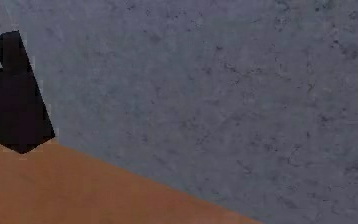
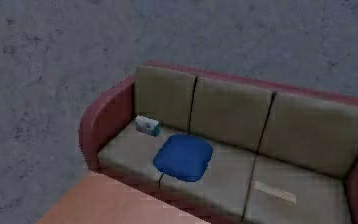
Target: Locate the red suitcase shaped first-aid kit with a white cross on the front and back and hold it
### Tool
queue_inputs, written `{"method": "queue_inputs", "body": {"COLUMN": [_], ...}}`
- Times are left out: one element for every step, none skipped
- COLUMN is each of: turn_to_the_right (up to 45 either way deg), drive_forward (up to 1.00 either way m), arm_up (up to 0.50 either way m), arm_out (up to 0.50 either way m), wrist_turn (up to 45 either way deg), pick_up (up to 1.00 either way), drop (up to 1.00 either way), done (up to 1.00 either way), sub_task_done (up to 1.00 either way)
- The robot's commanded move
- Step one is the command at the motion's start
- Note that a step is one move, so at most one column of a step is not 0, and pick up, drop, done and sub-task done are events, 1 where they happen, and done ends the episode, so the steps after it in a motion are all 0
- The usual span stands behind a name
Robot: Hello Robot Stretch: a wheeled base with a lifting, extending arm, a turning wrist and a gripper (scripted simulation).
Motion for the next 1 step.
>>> {"method": "queue_inputs", "body": {"turn_to_the_right": [-45.0], "drive_forward": [0.00], "arm_up": [0.00], "arm_out": [0.00], "wrist_turn": [0.0], "pick_up": [0.00], "drop": [0.00], "done": [0.00], "sub_task_done": [0.00]}}
